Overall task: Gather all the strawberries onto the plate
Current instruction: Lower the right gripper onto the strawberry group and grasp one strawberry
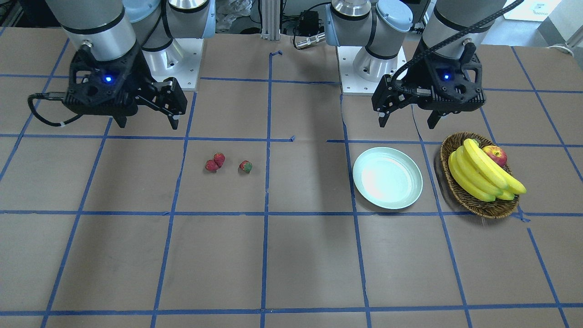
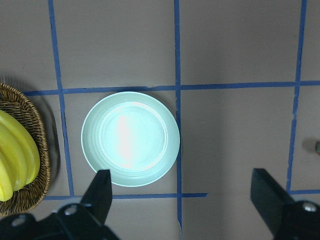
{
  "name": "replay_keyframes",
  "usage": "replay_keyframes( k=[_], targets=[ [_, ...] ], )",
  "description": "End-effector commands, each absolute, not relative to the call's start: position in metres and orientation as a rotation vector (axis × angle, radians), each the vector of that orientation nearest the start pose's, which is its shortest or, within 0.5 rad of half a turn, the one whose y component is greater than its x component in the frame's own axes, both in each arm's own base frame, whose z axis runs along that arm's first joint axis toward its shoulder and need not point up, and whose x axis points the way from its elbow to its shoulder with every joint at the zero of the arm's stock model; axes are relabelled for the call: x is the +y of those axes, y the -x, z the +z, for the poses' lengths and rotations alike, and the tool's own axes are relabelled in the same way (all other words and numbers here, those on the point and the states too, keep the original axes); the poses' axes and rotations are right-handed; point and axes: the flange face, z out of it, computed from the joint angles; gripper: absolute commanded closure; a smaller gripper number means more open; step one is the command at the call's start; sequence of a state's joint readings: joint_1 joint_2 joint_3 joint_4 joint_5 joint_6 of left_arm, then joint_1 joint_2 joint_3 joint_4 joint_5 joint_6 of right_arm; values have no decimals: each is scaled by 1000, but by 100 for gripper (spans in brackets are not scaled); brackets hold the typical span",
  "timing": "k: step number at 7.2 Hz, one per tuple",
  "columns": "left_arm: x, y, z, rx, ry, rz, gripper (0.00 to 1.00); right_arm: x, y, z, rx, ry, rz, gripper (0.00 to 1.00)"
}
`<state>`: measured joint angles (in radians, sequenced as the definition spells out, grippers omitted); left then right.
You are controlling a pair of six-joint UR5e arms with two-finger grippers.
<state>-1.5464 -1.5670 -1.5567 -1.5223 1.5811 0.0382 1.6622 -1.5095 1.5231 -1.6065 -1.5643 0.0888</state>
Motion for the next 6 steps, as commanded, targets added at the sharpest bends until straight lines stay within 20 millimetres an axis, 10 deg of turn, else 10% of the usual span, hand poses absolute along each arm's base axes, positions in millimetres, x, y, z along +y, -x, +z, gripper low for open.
replay_keyframes(
  k=[1, 3, 6],
  targets=[
    [-499, 120, 502, 3126, -21, -102, 0, -507, -228, 423, 3139, 129, 89, 0],
    [-499, 120, 502, 3126, -21, -102, 0, -517, -255, 348, 3148, 212, 235, 0],
    [-500, 120, 500, 3127, -21, -95, 0, -470, -280, 250, 3167, 374, 49, 0]
  ],
)
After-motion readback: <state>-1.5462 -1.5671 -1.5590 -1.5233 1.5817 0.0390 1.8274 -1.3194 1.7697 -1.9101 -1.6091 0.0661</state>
